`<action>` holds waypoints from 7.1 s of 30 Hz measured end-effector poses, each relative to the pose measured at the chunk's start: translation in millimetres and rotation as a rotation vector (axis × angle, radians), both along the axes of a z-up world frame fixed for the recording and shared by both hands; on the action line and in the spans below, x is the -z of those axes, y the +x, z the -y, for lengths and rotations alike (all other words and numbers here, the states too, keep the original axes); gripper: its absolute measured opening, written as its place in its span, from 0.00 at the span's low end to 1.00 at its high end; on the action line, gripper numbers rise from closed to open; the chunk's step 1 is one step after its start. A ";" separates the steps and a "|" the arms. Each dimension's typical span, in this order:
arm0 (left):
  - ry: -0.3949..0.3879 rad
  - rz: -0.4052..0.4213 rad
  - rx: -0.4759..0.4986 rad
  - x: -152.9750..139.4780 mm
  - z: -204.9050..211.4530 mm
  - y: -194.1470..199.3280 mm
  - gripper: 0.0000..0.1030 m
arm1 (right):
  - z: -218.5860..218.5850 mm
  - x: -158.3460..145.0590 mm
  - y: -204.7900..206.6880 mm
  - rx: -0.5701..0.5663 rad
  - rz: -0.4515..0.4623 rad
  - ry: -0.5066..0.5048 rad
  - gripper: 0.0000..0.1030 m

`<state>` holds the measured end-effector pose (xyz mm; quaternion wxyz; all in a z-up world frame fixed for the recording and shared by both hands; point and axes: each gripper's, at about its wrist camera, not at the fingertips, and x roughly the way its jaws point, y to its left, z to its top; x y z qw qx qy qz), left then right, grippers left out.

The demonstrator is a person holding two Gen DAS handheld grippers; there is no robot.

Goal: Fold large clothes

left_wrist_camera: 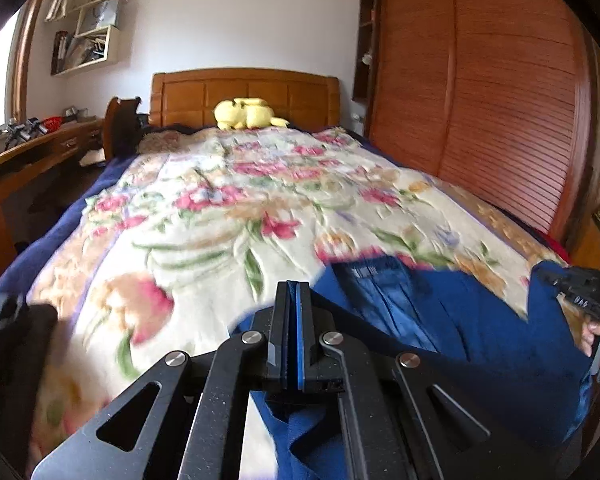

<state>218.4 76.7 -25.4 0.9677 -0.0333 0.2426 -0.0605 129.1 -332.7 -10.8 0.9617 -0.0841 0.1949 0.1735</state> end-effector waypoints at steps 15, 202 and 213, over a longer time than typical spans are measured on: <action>-0.034 -0.138 -0.033 27.8 -28.9 108.9 0.03 | -66.4 -22.5 175.3 0.229 0.031 -0.135 0.08; 0.012 -0.234 0.126 98.8 2.5 27.5 0.31 | -79.9 59.8 306.6 0.299 -0.329 -0.255 0.63; 0.030 -0.264 0.131 107.7 8.0 29.7 0.31 | -71.7 82.2 359.5 0.283 -0.399 -0.206 0.03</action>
